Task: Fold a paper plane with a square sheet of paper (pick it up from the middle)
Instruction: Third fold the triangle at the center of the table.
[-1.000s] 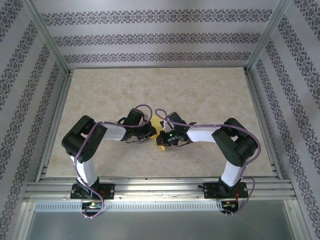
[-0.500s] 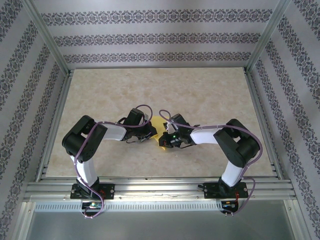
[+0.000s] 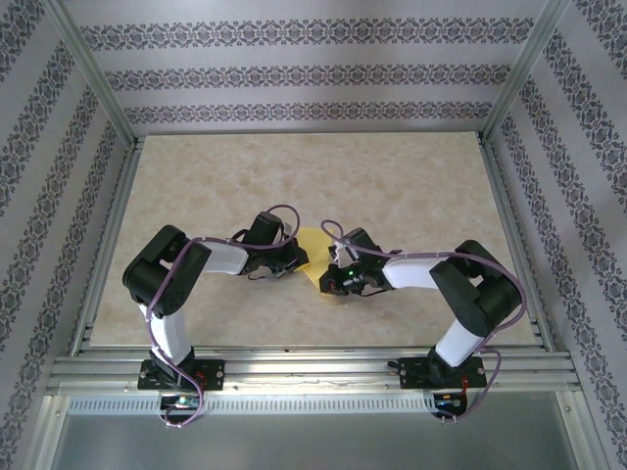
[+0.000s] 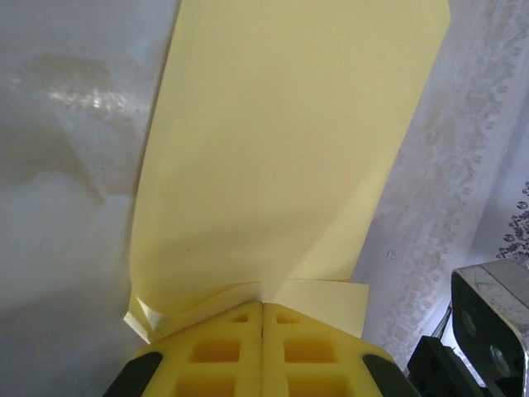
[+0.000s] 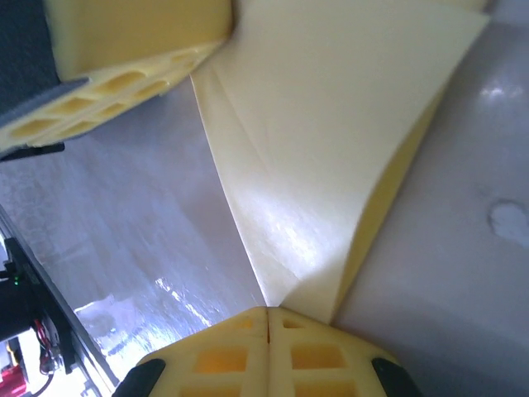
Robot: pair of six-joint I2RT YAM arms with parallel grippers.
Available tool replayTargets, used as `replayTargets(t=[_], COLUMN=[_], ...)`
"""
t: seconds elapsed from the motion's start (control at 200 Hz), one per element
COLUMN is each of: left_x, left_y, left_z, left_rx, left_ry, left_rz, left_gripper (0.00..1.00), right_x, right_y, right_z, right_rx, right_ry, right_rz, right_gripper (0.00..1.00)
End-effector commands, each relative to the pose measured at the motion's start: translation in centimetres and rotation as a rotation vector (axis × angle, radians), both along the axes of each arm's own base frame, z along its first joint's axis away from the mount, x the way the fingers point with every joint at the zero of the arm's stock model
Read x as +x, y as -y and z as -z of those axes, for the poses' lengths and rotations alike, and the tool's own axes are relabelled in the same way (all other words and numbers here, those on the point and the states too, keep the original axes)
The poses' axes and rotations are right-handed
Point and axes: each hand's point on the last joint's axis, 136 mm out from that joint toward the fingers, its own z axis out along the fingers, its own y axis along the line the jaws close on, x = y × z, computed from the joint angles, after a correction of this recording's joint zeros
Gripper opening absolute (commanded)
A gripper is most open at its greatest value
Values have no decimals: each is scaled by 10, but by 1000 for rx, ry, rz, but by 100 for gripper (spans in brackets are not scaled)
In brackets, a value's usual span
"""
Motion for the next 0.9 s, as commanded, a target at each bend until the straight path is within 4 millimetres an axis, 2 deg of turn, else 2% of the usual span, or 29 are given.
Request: replayTargets(t=[0.0,0.085,0.165,0.36,0.46,0.53,0.609,0.754,0.894], left_x=[-20,-20,-20,-19,-19,-19,-18,-17,-17], left_y=[-19,-19,-17,-14,-14,-14,-13,-12,-12], left_z=[40,39,39,36,35,35,35,34,33], left_rx=[141,140,130,115,113,110,104,102,102], left_ry=[-98,-94,-92,-86,-81,-81,-80,-78,-76], left_rz=[-6,-2,0,9,9,7,7,10,11], left_gripper=[0,0,0,0,0,0,0,0,0], right_x=[-31,-33,-28,-5,7,14,21,25,28], right_y=[22,26,26,14,6,-2,-9,-27,-33], right_z=[17,17,9,-41,-57,-58,-50,-42,-31], right_rx=[-75,-79,-62,28,66,80,63,75,48], right_ry=[-99,-100,-82,28,59,53,29,-6,-27], right_rz=[-35,-34,-19,20,47,56,71,46,42], right_gripper=[2,2,3,4,4,4,4,4,5])
